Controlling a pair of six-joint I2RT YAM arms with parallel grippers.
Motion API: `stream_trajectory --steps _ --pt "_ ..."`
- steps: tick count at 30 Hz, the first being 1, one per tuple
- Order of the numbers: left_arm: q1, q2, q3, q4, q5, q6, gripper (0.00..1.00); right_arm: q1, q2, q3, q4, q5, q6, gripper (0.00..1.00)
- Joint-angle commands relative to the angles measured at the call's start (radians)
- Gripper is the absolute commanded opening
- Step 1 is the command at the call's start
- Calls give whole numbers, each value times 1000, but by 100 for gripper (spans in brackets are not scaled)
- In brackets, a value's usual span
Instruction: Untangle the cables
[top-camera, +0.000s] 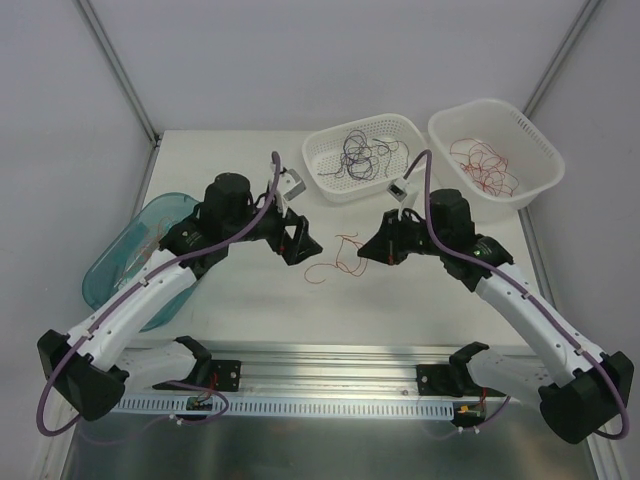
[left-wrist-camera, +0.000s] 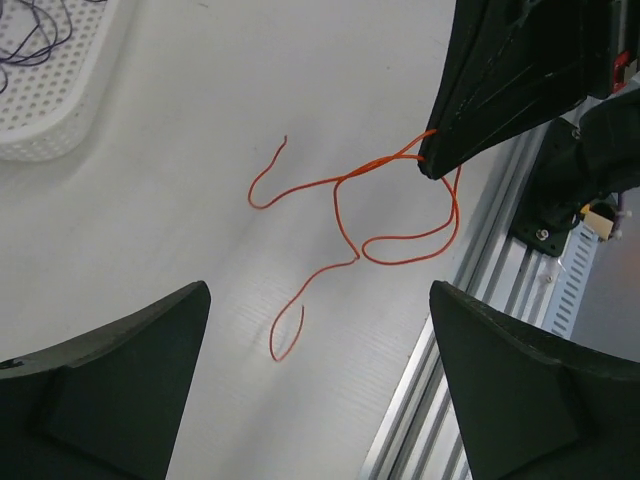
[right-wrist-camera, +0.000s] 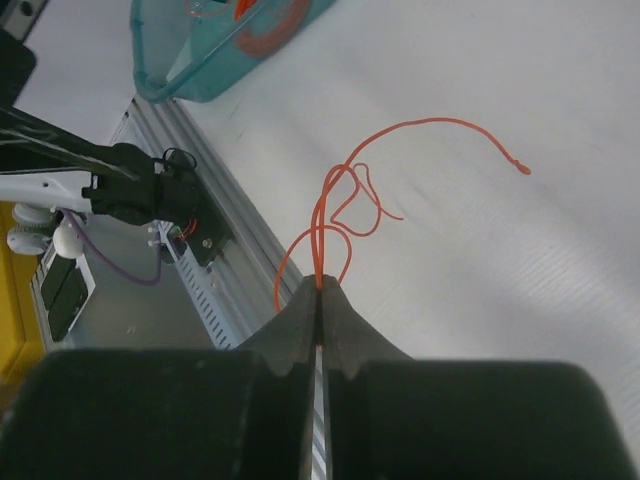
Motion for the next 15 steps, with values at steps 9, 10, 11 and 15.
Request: stream_trajectory --steps 9,10,11,15 --pt "-106 43 35 77 191 290 85 113 -17 116 29 -129 -120 1" --pt "-106 46 34 76 210 298 84 119 -13 125 24 -127 -125 1" --pt "-109 48 34 77 217 303 81 130 -11 131 10 -127 -131 1" --pt "-115 58 32 76 257 313 64 153 -2 144 -7 -107 -148 1"
